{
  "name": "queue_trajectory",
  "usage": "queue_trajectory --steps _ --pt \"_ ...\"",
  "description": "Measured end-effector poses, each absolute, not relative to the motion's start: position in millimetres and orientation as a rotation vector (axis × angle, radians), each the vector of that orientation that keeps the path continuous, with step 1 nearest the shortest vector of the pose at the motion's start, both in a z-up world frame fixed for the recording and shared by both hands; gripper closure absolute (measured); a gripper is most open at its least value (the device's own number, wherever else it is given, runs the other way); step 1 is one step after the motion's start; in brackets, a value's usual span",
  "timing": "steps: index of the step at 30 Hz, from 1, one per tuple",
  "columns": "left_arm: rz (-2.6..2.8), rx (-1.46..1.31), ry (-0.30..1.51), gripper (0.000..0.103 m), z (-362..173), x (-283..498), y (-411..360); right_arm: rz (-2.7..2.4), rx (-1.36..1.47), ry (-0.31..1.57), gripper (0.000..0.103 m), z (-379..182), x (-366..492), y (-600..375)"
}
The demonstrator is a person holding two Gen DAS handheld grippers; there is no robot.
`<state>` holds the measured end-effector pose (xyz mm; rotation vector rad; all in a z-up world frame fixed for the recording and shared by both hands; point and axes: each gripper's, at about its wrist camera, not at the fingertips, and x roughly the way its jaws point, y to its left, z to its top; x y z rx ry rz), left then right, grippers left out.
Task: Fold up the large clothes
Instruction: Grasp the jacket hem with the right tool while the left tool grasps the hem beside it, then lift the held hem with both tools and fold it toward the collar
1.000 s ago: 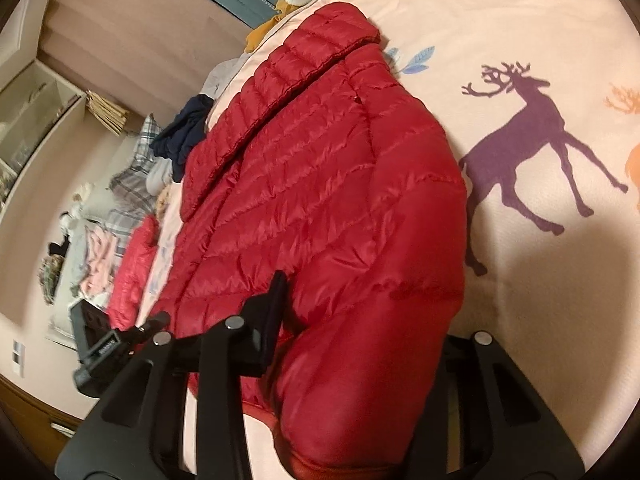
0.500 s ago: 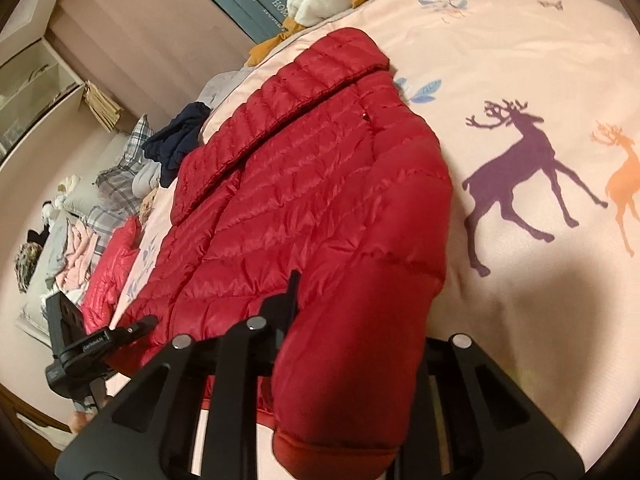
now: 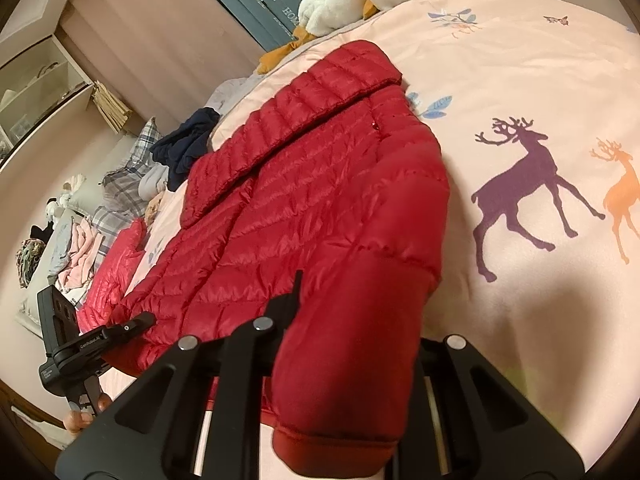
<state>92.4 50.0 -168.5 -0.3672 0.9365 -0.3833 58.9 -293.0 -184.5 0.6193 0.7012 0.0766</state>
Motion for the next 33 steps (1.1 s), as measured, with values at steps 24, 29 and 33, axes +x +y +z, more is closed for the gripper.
queue_trajectory --steps 24,29,33 --pt "-0.450 -0.353 0.863 0.086 -134.3 77.1 50.8 0.219 0.674 0.581 0.090 -145.4 37.2 -298.1" --pt "-0.470 -0.350 0.850 0.086 -122.8 71.6 50.1 0.253 0.672 0.554 0.090 -131.5 30.0 -296.9" --pt "-0.482 -0.336 0.845 0.086 -114.6 70.8 47.5 0.278 0.674 0.529 0.090 -121.6 24.7 -295.5"
